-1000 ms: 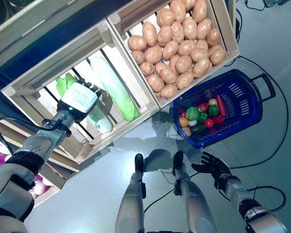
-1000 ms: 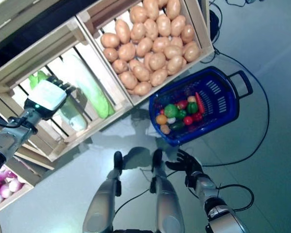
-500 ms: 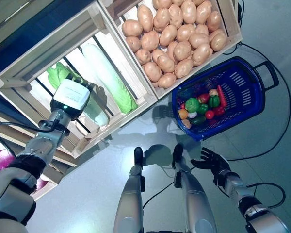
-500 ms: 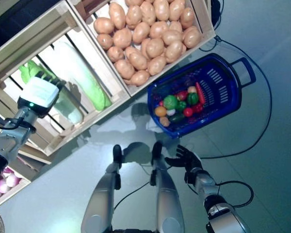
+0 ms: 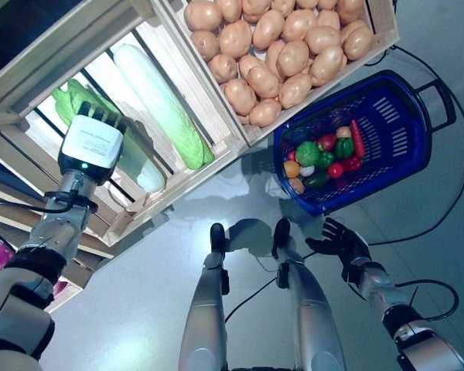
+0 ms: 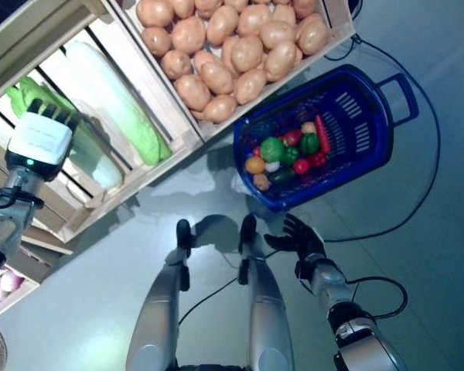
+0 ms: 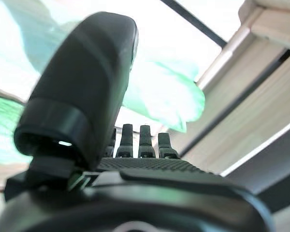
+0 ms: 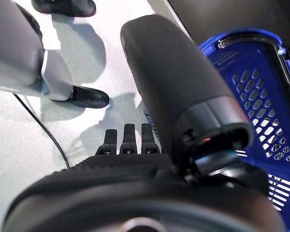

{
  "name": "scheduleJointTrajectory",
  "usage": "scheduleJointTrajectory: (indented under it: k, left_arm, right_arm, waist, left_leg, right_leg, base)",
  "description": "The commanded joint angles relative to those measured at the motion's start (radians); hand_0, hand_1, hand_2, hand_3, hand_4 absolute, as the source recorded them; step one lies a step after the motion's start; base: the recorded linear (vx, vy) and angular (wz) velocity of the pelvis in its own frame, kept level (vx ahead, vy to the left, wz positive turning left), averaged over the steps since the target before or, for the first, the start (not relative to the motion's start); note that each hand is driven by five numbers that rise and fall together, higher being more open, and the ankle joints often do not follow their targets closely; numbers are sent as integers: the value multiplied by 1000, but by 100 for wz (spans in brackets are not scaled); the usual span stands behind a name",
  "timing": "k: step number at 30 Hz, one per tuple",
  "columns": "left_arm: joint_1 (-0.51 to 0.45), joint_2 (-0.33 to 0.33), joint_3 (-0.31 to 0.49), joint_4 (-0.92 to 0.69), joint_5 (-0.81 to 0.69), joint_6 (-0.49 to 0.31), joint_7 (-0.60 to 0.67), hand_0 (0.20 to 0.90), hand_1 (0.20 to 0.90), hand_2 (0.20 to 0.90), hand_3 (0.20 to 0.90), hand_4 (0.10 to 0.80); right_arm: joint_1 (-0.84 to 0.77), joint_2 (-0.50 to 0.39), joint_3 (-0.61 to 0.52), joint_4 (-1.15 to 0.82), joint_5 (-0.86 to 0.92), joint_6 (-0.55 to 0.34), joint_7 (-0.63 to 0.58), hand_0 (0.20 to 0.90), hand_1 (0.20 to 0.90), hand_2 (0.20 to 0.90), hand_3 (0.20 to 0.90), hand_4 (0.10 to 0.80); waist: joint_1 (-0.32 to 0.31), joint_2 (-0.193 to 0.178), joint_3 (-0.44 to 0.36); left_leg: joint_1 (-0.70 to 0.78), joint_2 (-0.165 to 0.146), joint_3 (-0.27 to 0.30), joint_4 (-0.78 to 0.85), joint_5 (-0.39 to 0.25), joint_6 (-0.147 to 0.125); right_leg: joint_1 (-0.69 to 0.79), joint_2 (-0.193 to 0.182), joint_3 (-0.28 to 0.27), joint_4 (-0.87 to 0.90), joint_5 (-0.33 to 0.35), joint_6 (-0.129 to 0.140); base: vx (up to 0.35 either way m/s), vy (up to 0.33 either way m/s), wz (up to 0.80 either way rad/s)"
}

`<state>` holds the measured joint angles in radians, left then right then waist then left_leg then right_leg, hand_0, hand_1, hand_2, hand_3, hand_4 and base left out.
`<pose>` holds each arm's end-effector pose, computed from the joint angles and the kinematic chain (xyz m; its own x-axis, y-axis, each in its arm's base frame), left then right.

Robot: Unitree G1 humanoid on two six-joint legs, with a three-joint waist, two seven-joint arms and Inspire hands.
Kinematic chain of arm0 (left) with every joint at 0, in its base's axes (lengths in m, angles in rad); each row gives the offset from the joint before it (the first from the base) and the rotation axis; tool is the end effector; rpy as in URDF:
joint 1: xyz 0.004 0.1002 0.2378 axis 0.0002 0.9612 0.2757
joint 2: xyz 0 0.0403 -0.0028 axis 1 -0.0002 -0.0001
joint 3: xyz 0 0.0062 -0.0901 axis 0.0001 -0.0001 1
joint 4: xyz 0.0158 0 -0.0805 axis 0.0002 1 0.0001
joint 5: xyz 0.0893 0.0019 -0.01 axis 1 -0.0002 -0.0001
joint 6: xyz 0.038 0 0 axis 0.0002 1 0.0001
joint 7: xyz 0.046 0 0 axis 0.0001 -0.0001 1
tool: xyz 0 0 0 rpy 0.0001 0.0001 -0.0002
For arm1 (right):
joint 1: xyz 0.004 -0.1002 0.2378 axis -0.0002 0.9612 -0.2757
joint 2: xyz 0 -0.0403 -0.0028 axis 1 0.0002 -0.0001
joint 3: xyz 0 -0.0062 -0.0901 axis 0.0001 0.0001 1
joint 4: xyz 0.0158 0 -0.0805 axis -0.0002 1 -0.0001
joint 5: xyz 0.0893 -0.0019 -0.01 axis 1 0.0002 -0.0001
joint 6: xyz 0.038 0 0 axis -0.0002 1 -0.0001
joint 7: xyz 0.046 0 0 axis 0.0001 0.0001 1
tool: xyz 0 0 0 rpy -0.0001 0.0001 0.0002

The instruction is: Put vegetables into the basket

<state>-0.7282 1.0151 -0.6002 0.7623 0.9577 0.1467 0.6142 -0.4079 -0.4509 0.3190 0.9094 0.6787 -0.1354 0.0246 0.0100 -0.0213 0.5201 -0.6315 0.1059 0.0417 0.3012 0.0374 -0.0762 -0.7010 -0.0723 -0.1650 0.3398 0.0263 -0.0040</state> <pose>0.2728 0.3226 0.1639 0.9036 -0.0386 0.4266 -0.3570 -0.6184 0.7001 0.2369 -0.2332 0.0137 0.9194 -0.0740 -0.3864 0.0949 0.9949 0.0350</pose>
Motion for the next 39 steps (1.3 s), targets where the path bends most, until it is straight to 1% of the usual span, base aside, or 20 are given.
scheduleJointTrajectory:
  k: [1, 3, 5, 9, 11, 13, 17, 20, 24, 25, 26, 27, 28, 29, 33, 39]
  left_arm:
    - [-52, 119, 123, 30, -9, 44, 71, 900, 900, 900, 900, 800]
    - [-55, 120, 111, 44, -1, 41, 53, 900, 900, 900, 900, 800]
    - [-42, 114, 112, 52, -8, 69, 44, 900, 900, 900, 900, 800]
    - [16, 110, 166, 77, -41, 93, 121, 900, 900, 900, 900, 800]
    - [27, 111, 175, 80, -29, 74, 140, 900, 900, 900, 900, 800]
    - [35, 108, 183, 72, -21, 72, 155, 900, 900, 900, 900, 800]
    - [32, 112, 186, 62, -23, 62, 164, 900, 900, 900, 900, 800]
    - [6, 118, 172, 64, -34, 57, 162, 900, 900, 900, 900, 800]
    - [-14, 122, 164, 72, -50, 73, 148, 900, 900, 900, 900, 800]
    - [-16, 121, 165, 74, -51, 74, 149, 749, 749, 749, 749, 700]
    - [-19, 119, 166, 81, -54, 80, 150, 578, 578, 578, 578, 585]
    - [-24, 117, 166, 91, -58, 81, 156, 458, 458, 458, 458, 505]
    - [-30, 117, 164, 97, -58, 81, 156, 359, 359, 359, 359, 439]
    - [-39, 117, 162, 106, -63, 82, 156, 300, 300, 300, 300, 400]
    - [-64, 114, 149, 128, -82, 84, 174, 300, 300, 300, 300, 400]
    - [-80, 103, 155, 143, -97, 85, 215, 300, 300, 300, 300, 400]
  right_arm:
    - [61, -66, -25, -84, 47, -30, -39, 900, 900, 900, 900, 800]
    - [67, -65, -24, -90, 43, -36, -38, 900, 900, 900, 900, 800]
    - [69, -67, -28, -109, 41, -32, -43, 900, 900, 900, 900, 800]
    - [86, -76, -39, -137, 38, -34, -43, 900, 900, 900, 900, 800]
    - [92, -81, -45, -144, 34, -35, -40, 900, 900, 900, 900, 800]
    - [95, -89, -53, -160, 30, -23, -46, 900, 900, 900, 900, 800]
    - [102, -103, -60, -171, 23, -24, -46, 900, 900, 900, 900, 800]
    - [100, -110, -62, -181, 31, -29, -53, 900, 900, 900, 900, 800]
    - [103, -117, -68, -202, 31, -26, -56, 900, 900, 900, 900, 800]
    - [103, -117, -70, -205, 30, -24, -54, 900, 900, 900, 900, 800]
    - [105, -118, -71, -211, 27, -21, -52, 900, 900, 900, 900, 800]
    - [108, -117, -71, -214, 25, -22, -52, 900, 900, 900, 900, 800]
    - [109, -116, -72, -214, 24, -23, -53, 900, 900, 900, 900, 800]
    - [109, -118, -73, -215, 26, -21, -55, 900, 900, 900, 900, 800]
    - [110, -120, -76, -209, 30, -27, -50, 900, 900, 900, 900, 800]
    - [106, -121, -74, -220, 37, -33, -56, 900, 900, 900, 900, 800]
  waist:
    - [-18, -14, 0]
    - [-20, -17, 0]
    - [-21, -20, 0]
    - [-19, -22, 0]
    - [-19, -23, 0]
    - [-18, -24, 0]
    - [-15, -24, 0]
    - [-17, -26, 0]
    - [-16, -31, 0]
    - [-17, -32, 0]
    - [-17, -35, 0]
    - [-18, -37, 0]
    - [-19, -38, 0]
    - [-19, -39, 0]
    - [-22, -42, 0]
    - [-25, -45, 0]
  left_leg:
    - [-99, 16, -22, 100, 6, -36]
    - [-102, 17, -23, 106, 1, -37]
    - [-109, 18, -24, 109, 0, -36]
    - [-124, 16, -26, 116, -3, -32]
    - [-133, 17, -28, 125, -7, -30]
    - [-144, 18, -29, 132, -9, -28]
    - [-162, 17, -35, 143, -13, -25]
    - [-172, 19, -34, 149, -15, -24]
    - [-185, 21, -37, 156, -16, -24]
    - [-185, 21, -37, 156, -16, -24]
    - [-186, 21, -37, 155, -16, -24]
    - [-188, 21, -38, 155, -15, -25]
    - [-189, 21, -38, 155, -15, -25]
    - [-192, 21, -39, 157, -16, -24]
    - [-200, 19, -42, 168, -22, -24]
    - [-197, 16, -41, 173, -26, -24]
  right_leg:
    - [64, -17, 24, 82, -120, 40]
    - [63, -17, 24, 87, -125, 41]
    - [56, -18, 24, 87, -124, 42]
    - [29, -22, 26, 108, -128, 42]
    - [17, -26, 26, 123, -132, 42]
    - [3, -29, 26, 139, -136, 41]
    - [-17, -36, 24, 155, -139, 41]
    - [-31, -39, 22, 170, -143, 42]
    - [-43, -42, 18, 184, -146, 41]
    - [-43, -41, 18, 183, -145, 42]
    - [-44, -41, 18, 182, -145, 42]
    - [-46, -41, 18, 182, -144, 43]
    - [-47, -41, 18, 182, -144, 43]
    - [-50, -42, 17, 185, -144, 43]
    - [-59, -43, 18, 191, -142, 43]
    - [-56, -43, 21, 188, -140, 43]
  base:
    - [0, 0, 0]
    - [0, 0, 0]
    - [0, 0, 0]
    - [-10, 43, 0]
    - [-23, 48, -5]
    - [-27, 37, -1]
    - [-18, 13, 0]
    - [-24, 13, 0]
    - [0, 0, 0]
    - [0, 0, 0]
    - [0, 0, 0]
    - [0, 0, 0]
    - [0, 0, 0]
    - [0, 0, 0]
    - [0, 0, 0]
    - [0, 0, 0]
